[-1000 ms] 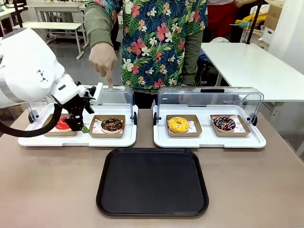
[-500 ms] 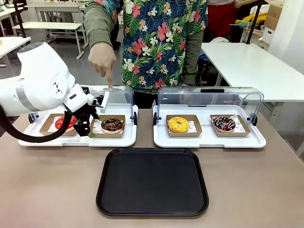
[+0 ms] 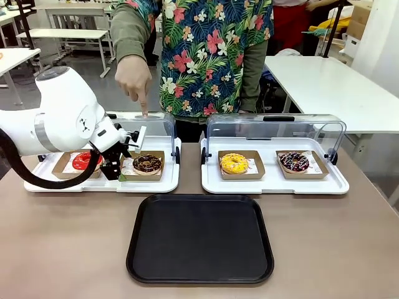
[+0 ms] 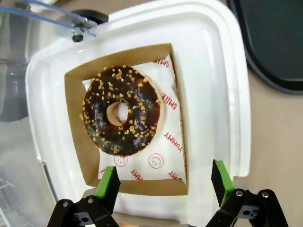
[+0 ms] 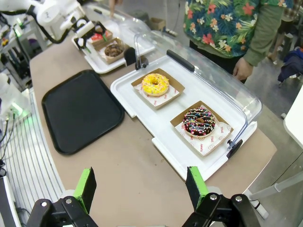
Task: Move the second donut from the left to the tray.
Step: Pick up the Paper togo box containing the Donut indicated by the person and place it on the Handle tray.
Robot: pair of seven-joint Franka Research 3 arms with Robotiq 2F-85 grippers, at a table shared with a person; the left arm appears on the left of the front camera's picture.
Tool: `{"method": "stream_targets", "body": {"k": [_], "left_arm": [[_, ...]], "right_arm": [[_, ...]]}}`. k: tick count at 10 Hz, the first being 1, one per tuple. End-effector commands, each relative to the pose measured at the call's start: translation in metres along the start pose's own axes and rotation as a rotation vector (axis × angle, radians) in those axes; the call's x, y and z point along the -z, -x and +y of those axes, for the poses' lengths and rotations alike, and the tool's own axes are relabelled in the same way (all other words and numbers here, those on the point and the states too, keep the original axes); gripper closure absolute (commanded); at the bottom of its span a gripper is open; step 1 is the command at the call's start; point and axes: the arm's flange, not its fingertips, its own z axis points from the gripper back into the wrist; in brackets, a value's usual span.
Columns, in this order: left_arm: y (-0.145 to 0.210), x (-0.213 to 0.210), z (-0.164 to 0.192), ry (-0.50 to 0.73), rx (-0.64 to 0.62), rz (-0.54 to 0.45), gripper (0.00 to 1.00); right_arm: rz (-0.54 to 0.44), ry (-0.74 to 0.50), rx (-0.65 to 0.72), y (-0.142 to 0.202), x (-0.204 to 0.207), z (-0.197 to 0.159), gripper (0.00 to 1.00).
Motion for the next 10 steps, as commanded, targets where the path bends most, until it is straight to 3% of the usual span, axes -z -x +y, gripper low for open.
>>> {"method": "stream_targets", "body": {"k": [1,10], "left_arm": [[-0.004,0.004,0.006,-0.012,-0.013,0.037,0.00],[-0.005,0.020,0.013,0.036,-0.023,0.090,0.00]], "right_arm": [[-0.021,-0.002,-0.026,-0.002,-0.001,-0.002,0.00],[-0.021,-0.002,-0.026,-0.002,-0.001,-0.002,0.00]]}}
